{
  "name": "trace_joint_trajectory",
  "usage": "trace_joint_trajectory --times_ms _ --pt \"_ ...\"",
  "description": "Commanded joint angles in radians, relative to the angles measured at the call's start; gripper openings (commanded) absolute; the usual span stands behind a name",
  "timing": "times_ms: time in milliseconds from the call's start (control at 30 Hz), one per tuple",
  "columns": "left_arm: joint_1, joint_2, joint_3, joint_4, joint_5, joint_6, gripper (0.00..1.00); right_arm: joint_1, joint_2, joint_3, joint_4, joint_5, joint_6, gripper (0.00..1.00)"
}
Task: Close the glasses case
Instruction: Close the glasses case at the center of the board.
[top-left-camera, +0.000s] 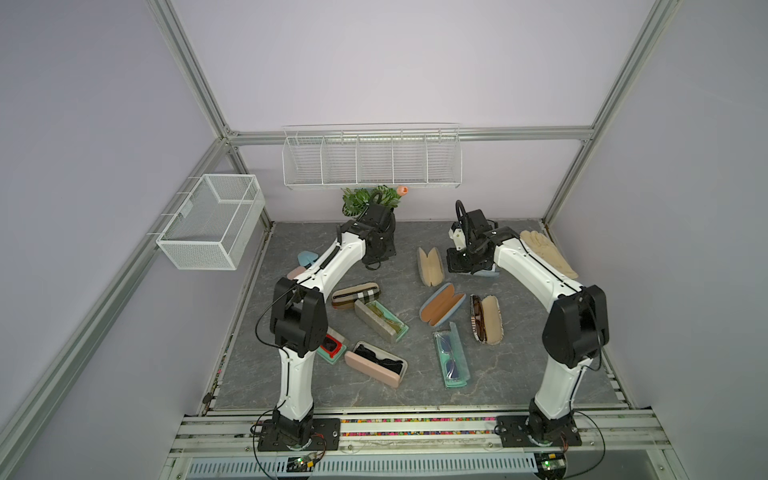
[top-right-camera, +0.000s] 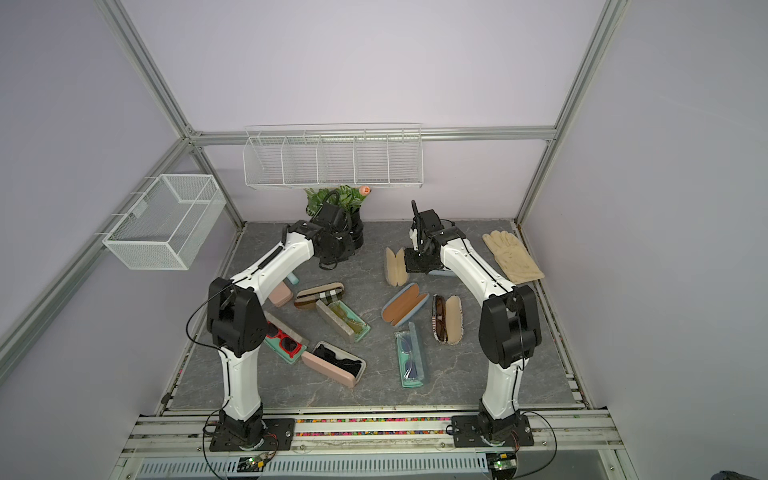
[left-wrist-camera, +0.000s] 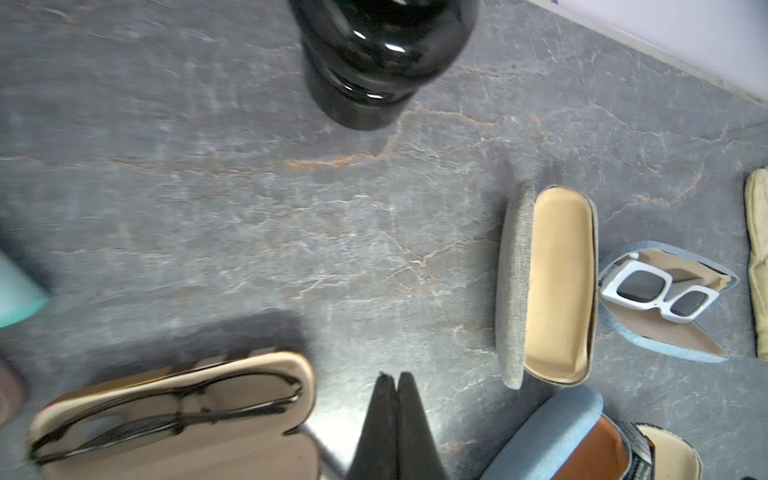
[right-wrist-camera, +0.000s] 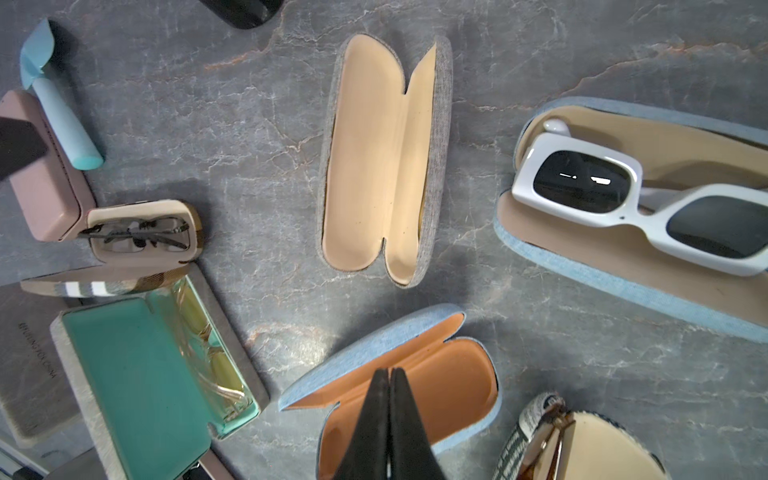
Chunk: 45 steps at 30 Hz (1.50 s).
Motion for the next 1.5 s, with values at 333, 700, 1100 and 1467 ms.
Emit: trace_joint_trajectory --times_ms 333,700,1100,1467 --pt "-0.069 0.314 0.290 -0.023 0.048 -0.040 0.00 -0.038 0.199 0.128 0.046 0.050 -0.032 0.08" --pt "-0.071 0.406 0.347 -0.020 0.066 -0.038 0.00 -0.054 0.298 0.163 0.067 0.034 -0.039 0.10" --pt "-0.074 0.451 0.381 0.001 0.103 -0.047 0.00 -0.054 0.362 0.191 0.078 -0.061 -0.042 0.12" --pt "-0.095 0.481 0.433 0.014 0.131 -0.070 0.00 -0.038 0.381 0.208 0.077 -0.116 -0.052 0.13"
